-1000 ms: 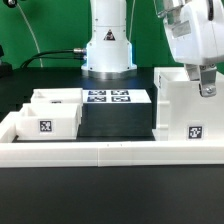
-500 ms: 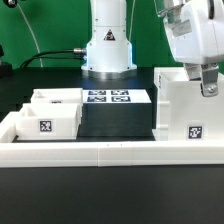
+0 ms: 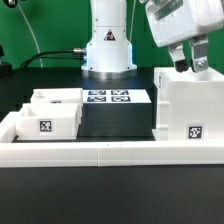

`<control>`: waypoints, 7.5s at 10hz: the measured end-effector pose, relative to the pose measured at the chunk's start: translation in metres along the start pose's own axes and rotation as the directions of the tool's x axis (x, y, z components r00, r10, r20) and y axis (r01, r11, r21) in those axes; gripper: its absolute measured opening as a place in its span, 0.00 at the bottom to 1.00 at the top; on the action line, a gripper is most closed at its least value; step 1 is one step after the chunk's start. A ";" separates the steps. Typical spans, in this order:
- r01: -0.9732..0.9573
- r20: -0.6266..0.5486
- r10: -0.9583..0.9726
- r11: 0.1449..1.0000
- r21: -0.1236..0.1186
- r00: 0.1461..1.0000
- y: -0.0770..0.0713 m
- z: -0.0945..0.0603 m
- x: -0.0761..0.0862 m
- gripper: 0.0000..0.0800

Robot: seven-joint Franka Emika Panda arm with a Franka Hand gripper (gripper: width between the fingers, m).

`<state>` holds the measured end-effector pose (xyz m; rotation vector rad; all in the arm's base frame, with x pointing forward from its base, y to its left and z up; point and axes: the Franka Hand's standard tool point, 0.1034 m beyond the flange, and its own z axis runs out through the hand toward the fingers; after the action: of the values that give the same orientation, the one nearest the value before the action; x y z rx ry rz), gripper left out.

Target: Assemble drawer

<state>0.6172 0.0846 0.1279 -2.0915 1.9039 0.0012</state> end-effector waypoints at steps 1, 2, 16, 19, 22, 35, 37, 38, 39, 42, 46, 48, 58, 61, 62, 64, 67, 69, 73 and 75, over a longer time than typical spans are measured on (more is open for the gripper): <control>0.050 -0.003 -0.050 0.999 -0.005 0.999 0.001 0.001 0.001 0.81; 0.204 -0.007 -0.204 0.979 -0.017 0.979 0.002 0.005 0.003 0.81; 0.956 0.058 -0.957 0.280 -0.092 0.286 0.057 -0.032 0.104 0.81; 0.943 0.053 -0.945 0.317 -0.097 0.323 0.065 -0.036 0.135 0.81; 0.943 0.053 -0.945 0.318 -0.098 0.324 0.066 -0.036 0.136 0.81; 0.966 0.109 -0.979 0.148 -0.211 0.173 0.106 0.000 0.173 0.81; 0.970 0.138 -0.978 0.127 -0.209 0.158 0.135 0.015 0.177 0.81; 0.971 0.146 -0.978 0.115 -0.207 0.147 0.138 0.018 0.178 0.81; 0.971 0.147 -0.979 0.108 -0.213 0.141 0.140 0.022 0.181 0.81; 0.967 0.145 -0.980 0.100 -0.234 0.137 0.149 0.038 0.187 0.81; 0.964 0.142 -0.981 0.093 -0.247 0.131 0.154 0.048 0.191 0.81; 0.964 0.142 -0.981 0.095 -0.248 0.133 0.155 0.048 0.191 0.81; 0.965 0.143 -0.981 0.093 -0.247 0.131 0.154 0.048 0.190 0.05; 0.965 0.145 -0.982 0.086 -0.247 0.124 0.154 0.048 0.190 0.05; 0.968 0.153 -0.985 0.045 -0.248 0.085 0.151 0.047 0.186 0.05; 0.972 0.157 -0.985 0.039 -0.232 0.077 0.144 0.039 0.173 0.05; 0.971 0.149 -0.984 0.057 -0.232 0.094 0.142 0.035 0.171 0.05; 0.974 0.167 -0.986 -0.052 -0.222 -0.014 0.143 0.036 0.172 0.05; 0.915 0.247 -0.909 -0.377 -0.147 -0.335 0.146 0.042 0.157 0.05; 0.885 0.260 -0.875 -0.449 -0.122 -0.408 0.146 0.041 0.156 0.05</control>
Offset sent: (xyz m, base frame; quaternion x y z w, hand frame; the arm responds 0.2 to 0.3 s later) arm -0.0230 -0.0190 0.0145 -0.0924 -0.0069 -0.3567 0.9296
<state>0.5023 -0.0670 0.0234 -3.0492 -0.8438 -0.0702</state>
